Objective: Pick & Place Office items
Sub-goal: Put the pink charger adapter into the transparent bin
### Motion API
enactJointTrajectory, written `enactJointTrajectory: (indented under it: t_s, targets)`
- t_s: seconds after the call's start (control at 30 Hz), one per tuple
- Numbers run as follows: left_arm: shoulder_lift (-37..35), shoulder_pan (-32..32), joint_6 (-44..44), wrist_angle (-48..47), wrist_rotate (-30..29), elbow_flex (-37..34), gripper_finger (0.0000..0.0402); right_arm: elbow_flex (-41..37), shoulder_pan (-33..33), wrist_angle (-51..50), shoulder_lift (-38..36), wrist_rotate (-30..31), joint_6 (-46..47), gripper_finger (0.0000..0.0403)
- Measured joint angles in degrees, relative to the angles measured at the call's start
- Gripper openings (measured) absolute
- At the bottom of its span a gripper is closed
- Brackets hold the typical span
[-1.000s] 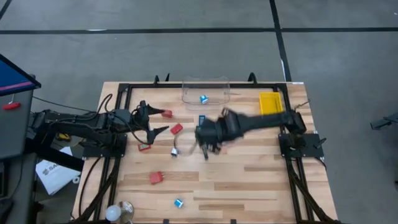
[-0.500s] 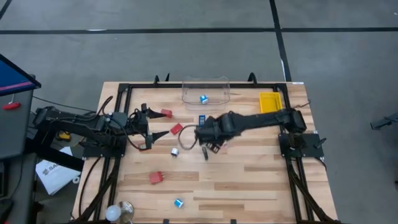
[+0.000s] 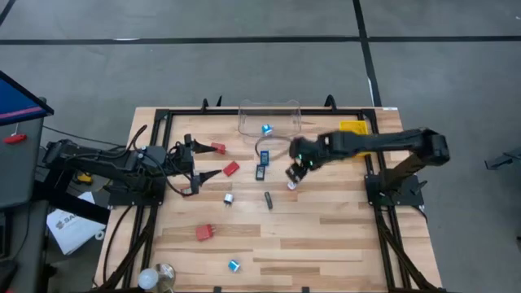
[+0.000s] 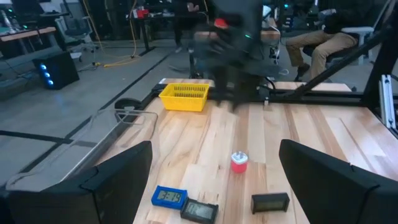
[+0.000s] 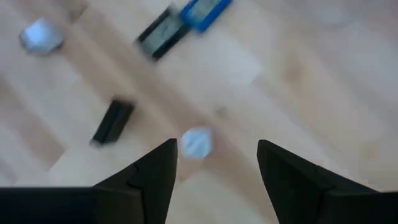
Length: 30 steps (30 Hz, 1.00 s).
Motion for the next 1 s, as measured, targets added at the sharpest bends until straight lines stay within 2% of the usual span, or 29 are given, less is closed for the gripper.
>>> enactJointTrajectory:
  t_s: [0.13,0.23,0.43,0.63,0.83,1.0]
  targets:
    - [0.0,0.7,0.0,1.0,0.0,0.0,0.0349,-1.6,5.3,2.0,1.9,1.9,3.2,0.0215]
    - [0.0,0.9,-0.3,1.0,0.0,0.0,0.0349,-1.7,6.4,2.0,5.4,2.6,4.5,0.0215]
    - [0.0,0.9,-0.1,1.9,0.1,0.0,0.0349,-1.7,4.7,0.8,10.6,2.6,3.8,0.0215]
    - [0.0,0.9,1.8,2.7,0.1,0.0,0.0349,-1.7,2.8,2.0,12.3,1.8,2.5,0.0215]
    - [0.0,0.9,2.6,2.9,0.2,0.0,0.0349,-1.6,1.6,6.6,13.8,-1.7,1.2,0.0215]
    - [0.0,0.9,2.6,3.4,0.2,0.0,0.0349,-1.7,2.2,5.7,14.8,-2.8,1.2,0.0215]
